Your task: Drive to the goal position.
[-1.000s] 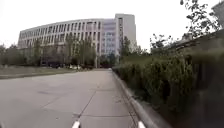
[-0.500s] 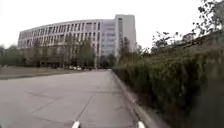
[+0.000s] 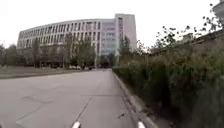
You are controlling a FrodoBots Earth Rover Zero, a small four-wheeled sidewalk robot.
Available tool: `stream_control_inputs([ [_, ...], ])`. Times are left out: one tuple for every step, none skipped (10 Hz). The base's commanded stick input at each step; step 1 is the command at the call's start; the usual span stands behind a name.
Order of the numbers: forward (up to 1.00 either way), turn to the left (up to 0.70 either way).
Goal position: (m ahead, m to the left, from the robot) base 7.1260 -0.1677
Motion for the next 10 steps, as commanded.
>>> stream_control_inputs([
  [0.60, 0.00],
  [0.60, 0.00],
  [0.60, 0.00],
  [0.60, 0.00],
  [0.60, 0.00],
  [0.60, 0.00],
  [0.60, 0.00],
  [0.60, 0.00],
  [0.60, 0.00],
  [0.60, 0.00],
])
